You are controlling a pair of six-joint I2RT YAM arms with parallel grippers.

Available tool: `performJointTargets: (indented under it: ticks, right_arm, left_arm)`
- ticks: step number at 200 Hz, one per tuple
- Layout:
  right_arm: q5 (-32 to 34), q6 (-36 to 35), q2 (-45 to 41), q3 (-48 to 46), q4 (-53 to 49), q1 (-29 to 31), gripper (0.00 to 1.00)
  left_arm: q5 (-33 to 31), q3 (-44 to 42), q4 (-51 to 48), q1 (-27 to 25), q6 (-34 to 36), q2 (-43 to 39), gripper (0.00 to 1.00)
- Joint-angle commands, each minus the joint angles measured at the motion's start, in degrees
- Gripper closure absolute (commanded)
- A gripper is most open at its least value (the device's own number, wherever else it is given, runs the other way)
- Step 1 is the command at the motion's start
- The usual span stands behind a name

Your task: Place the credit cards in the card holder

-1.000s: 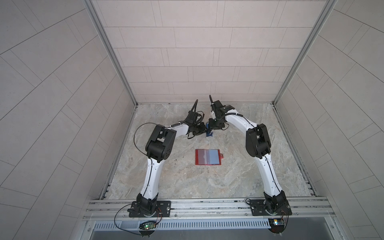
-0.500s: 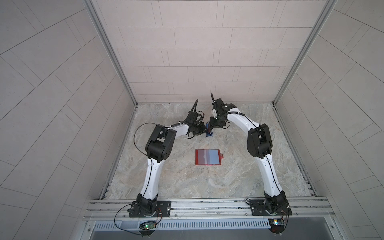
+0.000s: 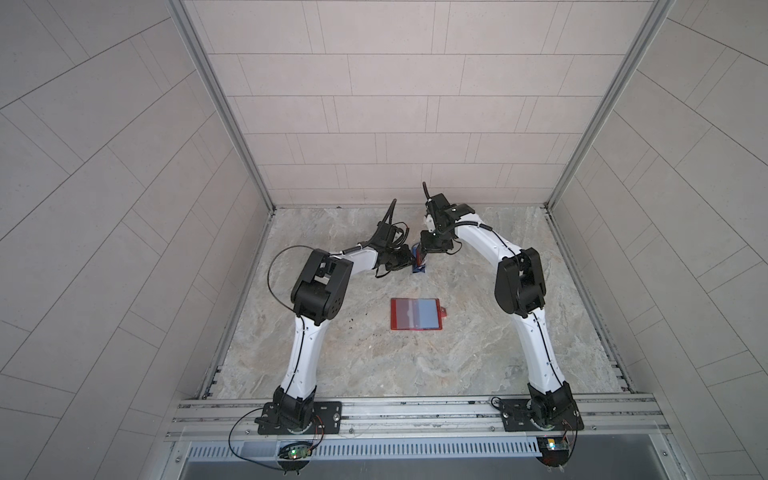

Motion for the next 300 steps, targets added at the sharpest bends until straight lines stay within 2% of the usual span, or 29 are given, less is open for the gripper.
performJointTargets:
  ticks: [1,17,82,131,143,195,223,247,300]
  right_arm:
    - [2.8,-0.7,-2.8,1.2,-3.0,0.0,0.71]
    - [3.5,-1.0,-2.9,1.4,-3.3,0.3,0.73]
    - [4.1,-1.5,-3.2,1.6,-4.0,0.5,0.93]
    - [4.3,-1.6,-4.0,1.4,-4.0,0.5,0.99]
    - [4.3,-1.7,-4.1,1.4,-4.0,0.5,0.99]
    - [4.6,-1.8,-4.1,1.2,-4.0,0.5,0.74]
    - [4.9,-1.9,-4.3,1.2,-4.2,0.5,0.71]
    - [5.1,-2.0,-4.6,1.2,-4.3,0.5,0.71]
    - [4.7,-2.1,-4.9,1.0,-4.3,0.6,0.89]
  left_arm:
    - [-3.2,-2.0,-8.5,-0.1,1.0,1.6,0.78]
    - [-3.2,-2.1,-8.5,-0.1,1.1,1.7,0.78]
    - [-2.7,-2.0,-8.5,-0.1,1.2,2.0,0.77]
    - [-2.1,-1.8,-8.6,-0.1,1.2,1.7,0.76]
    - [-2.2,-1.8,-8.6,-0.1,1.2,1.6,0.76]
    - [-2.4,-2.0,-8.8,-0.1,1.3,1.6,0.76]
    - [-2.6,-2.0,-8.9,-0.1,1.3,1.6,0.76]
    - [-2.6,-2.0,-8.9,-0.1,1.3,1.8,0.76]
    - [-2.6,-2.1,-8.8,-0.1,1.3,2.0,0.76]
